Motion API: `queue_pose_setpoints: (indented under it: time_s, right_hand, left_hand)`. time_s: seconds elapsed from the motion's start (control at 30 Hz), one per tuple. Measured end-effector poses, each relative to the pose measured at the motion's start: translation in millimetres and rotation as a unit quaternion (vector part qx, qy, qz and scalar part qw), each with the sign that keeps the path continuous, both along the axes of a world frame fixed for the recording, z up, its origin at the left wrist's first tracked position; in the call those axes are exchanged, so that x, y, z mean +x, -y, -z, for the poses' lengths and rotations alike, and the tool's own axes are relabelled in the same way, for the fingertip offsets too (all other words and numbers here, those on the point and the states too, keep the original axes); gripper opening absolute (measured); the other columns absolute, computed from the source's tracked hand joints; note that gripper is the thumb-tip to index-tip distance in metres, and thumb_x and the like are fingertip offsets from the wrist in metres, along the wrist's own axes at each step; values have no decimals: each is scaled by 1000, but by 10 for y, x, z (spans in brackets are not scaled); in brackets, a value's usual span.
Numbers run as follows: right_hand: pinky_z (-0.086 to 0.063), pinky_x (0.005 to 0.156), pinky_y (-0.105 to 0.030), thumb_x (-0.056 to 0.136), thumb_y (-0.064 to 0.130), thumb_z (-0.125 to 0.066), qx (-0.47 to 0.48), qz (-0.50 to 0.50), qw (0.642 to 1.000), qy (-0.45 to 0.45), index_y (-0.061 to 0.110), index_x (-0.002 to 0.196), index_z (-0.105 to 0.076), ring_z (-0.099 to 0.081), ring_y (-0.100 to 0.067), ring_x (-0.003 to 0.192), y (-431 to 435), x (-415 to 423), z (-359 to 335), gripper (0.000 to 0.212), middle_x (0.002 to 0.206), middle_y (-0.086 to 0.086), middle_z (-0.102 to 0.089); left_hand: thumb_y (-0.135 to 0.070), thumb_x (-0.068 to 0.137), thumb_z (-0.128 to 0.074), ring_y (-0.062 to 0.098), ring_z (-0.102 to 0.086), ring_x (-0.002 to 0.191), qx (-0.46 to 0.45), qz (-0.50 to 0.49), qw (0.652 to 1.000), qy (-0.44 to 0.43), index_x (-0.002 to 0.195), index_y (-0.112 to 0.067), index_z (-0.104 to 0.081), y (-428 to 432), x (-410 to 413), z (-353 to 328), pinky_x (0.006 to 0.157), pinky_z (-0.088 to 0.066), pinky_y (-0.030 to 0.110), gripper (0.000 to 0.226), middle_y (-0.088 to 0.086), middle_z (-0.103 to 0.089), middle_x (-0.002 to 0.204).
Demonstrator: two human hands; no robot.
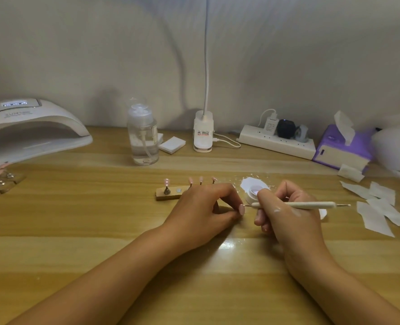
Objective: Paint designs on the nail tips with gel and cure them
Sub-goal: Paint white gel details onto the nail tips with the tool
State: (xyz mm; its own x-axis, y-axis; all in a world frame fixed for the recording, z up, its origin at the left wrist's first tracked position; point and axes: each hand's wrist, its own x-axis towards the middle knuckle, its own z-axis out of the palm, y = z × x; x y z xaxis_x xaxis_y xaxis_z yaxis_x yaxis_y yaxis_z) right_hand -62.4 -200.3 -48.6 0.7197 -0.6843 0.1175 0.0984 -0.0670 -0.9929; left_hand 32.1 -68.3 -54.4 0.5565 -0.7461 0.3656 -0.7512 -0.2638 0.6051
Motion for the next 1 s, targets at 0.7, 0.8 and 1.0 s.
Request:
queue_pose_setpoints:
  time_s: [0.7,0.8,1.0]
  right_hand:
    - [-42,42,-16,89,33,-68,-43,14,996,73,9,86,-60,-52,-6,46,45,-57,-150,25,60,-1,-65]
    - [-41,42,-17,97,25,-59,-67,45,995,52,17,92,-57,-53,-7,46,177,-50,-132,10,72,-2,-73]
    - [-39,48,-26,86,21,-63,-49,72,996,-2,18,81,-52,-47,-5,44,318,-36,-69,13,58,-2,-67]
  left_hand:
    - [-23,87,-69,2,-54,58,12,1,1000,-8,80,-39,-58,4,-15,-32,73,-12,-14,21,-44,-54,69]
    - [-24,88,-69,2,-54,59,14,-1,1000,-7,80,-42,-57,3,-16,-29,74,-13,-15,23,-45,-54,69]
    - [-25,87,-70,1,-53,57,2,3,1000,-13,80,-43,-59,4,-11,-15,75,-28,-7,22,-41,-57,73]
